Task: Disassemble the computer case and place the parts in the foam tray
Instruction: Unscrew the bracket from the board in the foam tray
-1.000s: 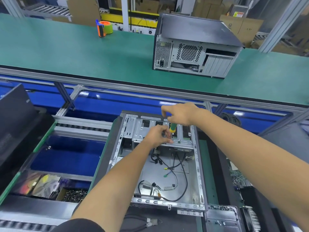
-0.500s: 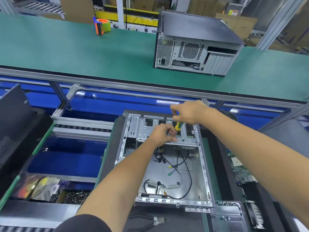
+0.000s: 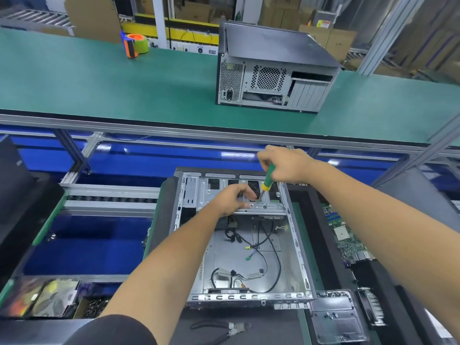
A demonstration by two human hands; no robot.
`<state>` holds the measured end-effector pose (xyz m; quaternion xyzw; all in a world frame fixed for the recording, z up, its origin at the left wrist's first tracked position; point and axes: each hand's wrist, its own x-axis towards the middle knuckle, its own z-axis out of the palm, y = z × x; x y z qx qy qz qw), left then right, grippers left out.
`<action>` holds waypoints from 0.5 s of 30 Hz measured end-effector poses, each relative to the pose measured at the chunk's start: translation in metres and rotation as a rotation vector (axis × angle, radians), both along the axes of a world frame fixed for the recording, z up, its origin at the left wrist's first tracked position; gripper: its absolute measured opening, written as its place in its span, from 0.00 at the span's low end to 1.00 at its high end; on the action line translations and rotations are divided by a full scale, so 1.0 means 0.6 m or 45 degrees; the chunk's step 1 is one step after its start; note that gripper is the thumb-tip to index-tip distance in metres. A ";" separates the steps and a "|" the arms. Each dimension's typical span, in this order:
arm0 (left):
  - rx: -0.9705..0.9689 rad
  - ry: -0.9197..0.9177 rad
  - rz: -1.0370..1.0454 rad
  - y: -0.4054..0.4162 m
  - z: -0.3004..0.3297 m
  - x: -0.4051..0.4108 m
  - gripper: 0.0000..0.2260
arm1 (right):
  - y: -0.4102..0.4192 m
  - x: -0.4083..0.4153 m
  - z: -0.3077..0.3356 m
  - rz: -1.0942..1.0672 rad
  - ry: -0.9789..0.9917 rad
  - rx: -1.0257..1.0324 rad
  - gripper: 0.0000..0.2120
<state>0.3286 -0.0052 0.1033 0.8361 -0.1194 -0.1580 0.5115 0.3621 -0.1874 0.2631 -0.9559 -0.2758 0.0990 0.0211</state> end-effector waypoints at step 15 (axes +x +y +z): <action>0.200 -0.213 0.033 -0.009 -0.007 -0.005 0.09 | -0.003 -0.017 0.002 -0.021 0.013 0.083 0.10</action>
